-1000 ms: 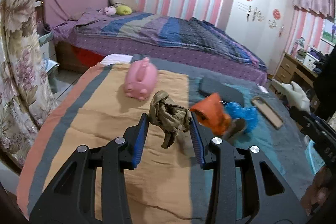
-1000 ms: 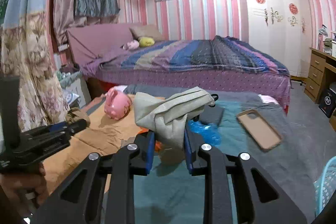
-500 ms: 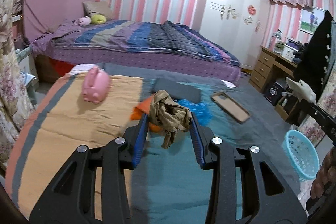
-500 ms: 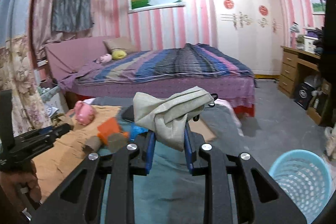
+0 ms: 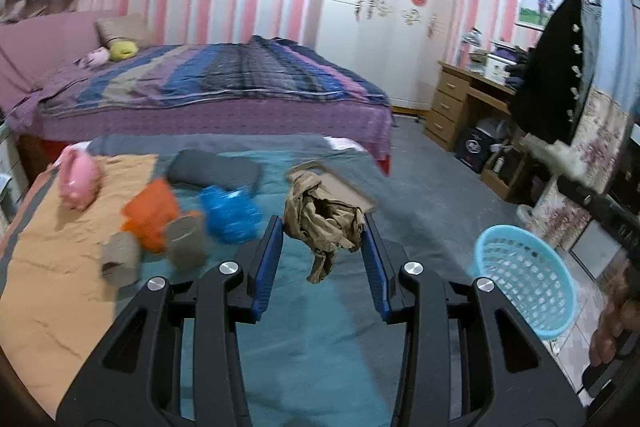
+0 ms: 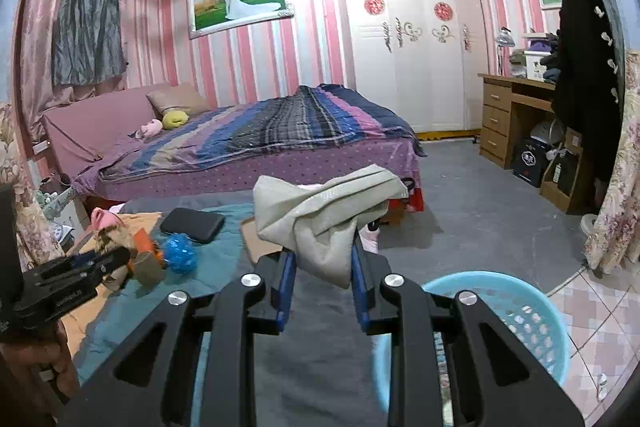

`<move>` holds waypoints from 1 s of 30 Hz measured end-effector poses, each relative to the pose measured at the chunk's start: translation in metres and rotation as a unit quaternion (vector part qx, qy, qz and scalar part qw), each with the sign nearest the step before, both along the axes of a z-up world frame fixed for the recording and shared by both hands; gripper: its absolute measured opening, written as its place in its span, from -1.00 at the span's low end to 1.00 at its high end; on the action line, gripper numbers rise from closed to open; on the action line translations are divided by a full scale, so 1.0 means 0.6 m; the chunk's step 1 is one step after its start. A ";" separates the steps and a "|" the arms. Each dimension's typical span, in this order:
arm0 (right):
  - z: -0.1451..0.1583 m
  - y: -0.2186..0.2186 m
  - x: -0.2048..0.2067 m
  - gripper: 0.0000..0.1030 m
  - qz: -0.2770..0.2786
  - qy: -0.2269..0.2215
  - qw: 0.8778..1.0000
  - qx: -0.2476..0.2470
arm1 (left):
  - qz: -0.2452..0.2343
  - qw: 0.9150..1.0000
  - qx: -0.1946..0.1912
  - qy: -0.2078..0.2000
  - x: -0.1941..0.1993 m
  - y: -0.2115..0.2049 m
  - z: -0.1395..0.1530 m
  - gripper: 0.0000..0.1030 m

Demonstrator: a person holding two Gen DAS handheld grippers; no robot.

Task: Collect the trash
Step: 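Carry both cloths to the blue wastebasket and open both grippers, then move both grippers back over the bed toward the paper cups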

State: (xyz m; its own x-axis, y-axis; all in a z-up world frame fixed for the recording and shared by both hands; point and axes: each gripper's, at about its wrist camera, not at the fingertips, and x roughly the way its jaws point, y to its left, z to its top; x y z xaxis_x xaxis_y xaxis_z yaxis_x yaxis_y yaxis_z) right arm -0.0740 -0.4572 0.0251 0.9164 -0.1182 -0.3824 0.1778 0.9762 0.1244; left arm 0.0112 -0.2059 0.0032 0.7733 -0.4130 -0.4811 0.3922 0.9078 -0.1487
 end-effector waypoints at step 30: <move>-0.028 -0.243 -0.084 0.20 -0.155 0.009 0.986 0.063 | -0.182 0.981 -0.009 0.062 -0.035 -0.363 -0.030 0.52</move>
State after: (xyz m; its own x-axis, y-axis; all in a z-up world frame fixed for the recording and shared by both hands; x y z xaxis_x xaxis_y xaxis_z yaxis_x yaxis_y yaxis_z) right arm -0.1242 -0.6030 0.0080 0.8366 -0.3417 -0.4282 0.4681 0.8520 0.2346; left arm -0.0099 -0.4234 -0.0147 0.5090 -0.6597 -0.5529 0.6673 0.7082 -0.2307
